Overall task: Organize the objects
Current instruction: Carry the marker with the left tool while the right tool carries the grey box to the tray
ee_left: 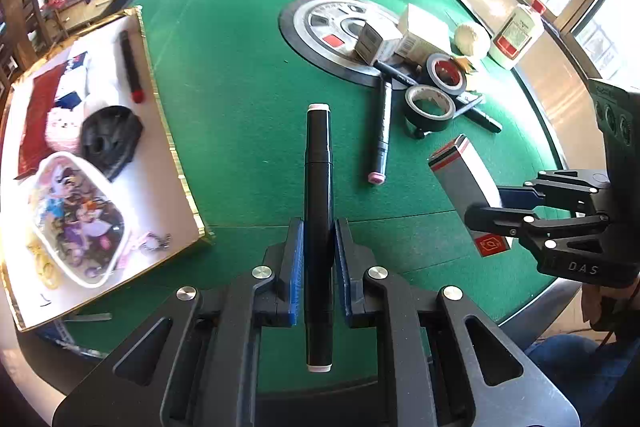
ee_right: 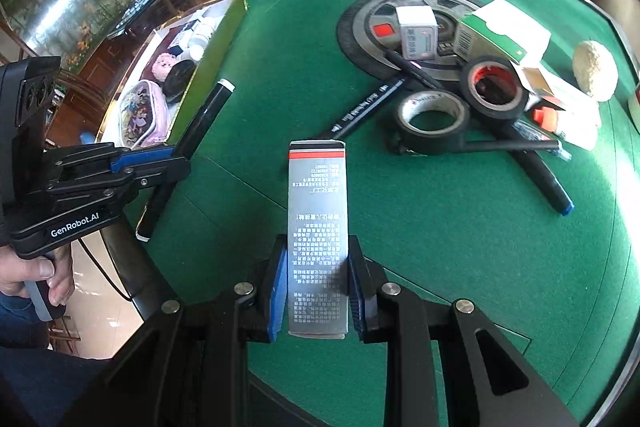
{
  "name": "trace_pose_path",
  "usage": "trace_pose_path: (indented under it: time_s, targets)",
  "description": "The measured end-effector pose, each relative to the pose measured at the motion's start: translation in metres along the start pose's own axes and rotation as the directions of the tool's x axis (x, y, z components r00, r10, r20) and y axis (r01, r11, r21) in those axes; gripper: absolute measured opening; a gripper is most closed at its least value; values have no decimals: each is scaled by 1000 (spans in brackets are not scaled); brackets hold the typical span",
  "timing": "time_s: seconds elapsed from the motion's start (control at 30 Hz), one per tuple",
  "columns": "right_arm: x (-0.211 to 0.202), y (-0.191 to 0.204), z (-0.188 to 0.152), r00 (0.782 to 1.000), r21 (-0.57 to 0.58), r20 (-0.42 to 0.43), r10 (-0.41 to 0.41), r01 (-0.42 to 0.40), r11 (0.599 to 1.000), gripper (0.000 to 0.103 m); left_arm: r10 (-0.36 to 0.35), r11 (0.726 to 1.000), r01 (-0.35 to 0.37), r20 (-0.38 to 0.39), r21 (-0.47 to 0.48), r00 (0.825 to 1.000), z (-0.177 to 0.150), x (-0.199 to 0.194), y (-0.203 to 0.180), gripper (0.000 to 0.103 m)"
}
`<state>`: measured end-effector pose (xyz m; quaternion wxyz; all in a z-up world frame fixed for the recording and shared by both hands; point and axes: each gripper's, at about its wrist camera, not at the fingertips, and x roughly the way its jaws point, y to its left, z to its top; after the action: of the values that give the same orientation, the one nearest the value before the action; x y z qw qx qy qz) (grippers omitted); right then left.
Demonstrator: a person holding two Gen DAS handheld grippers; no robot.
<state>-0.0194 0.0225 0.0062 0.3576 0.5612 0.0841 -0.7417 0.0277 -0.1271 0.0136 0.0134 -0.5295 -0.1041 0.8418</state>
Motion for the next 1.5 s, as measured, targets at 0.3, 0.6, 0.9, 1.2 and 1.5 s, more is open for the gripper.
trace_pose_path:
  time_s: [0.3, 0.6, 0.9, 1.2, 1.5]
  targets:
    - [5, 36, 19, 1000, -50, 10, 22, -22, 999, 26, 16, 1000, -15, 59, -18, 998, -3, -36, 24, 14]
    - [17, 77, 49, 998, -110, 14, 53, -52, 993, 26, 52, 997, -47, 95, -55, 994, -3, -62, 62, 14]
    - [33, 121, 83, 998, -175, 16, 68, -64, 982, 26, 82, 989, -66, 123, -129, 989, -5, -82, 113, 14]
    - [58, 161, 113, 995, -207, 7, 95, -91, 974, 26, 105, 971, -74, 128, -229, 986, -6, -89, 168, 14]
    - [95, 180, 135, 997, -191, -36, 74, -79, 978, 26, 113, 953, -79, 101, -293, 988, -4, -79, 209, 14]
